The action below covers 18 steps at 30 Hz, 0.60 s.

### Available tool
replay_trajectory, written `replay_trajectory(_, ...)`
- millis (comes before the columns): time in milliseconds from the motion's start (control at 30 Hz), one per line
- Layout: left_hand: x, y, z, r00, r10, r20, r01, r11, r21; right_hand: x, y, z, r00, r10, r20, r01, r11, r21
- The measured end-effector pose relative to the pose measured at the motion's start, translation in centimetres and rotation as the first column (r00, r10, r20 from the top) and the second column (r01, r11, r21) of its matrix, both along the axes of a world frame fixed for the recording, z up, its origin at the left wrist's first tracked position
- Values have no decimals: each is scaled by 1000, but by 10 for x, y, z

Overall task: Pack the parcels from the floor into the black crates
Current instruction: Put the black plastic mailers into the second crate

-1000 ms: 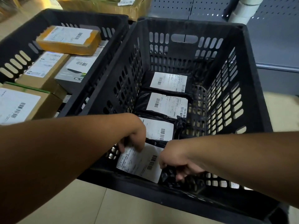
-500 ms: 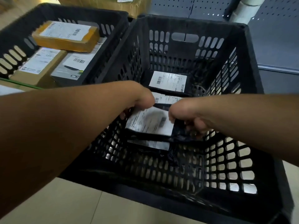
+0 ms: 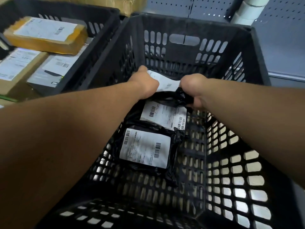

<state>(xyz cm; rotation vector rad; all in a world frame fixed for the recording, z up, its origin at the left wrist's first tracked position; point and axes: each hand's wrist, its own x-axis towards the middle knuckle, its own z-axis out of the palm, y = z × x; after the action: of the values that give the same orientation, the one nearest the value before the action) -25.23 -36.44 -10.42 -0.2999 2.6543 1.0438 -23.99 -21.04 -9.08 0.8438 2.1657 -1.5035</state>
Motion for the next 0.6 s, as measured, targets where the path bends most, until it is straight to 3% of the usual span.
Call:
replay_trajectory(200, -23, 2, -29, 989, -135, -69, 131, 990, -57, -17, -7, -19, 995, 32, -99, -34, 999, -21)
replay_trajectory(267, -27, 4, -38, 974, -222, -38, 214, 965, -151, -20, -10, -25, 992, 58, -112, -57, 998, 13)
replay_trajectory(400, -28, 4, -51, 947, -306, -97, 255, 900, -353, -24, -12, -30, 994, -62, -88, 62, 998, -3)
replay_trajectory(600, -26, 3, -59, 925, -352, -144, 237, 830, -504, -27, -12, -25, 991, 126, -33, -122, 986, 112)
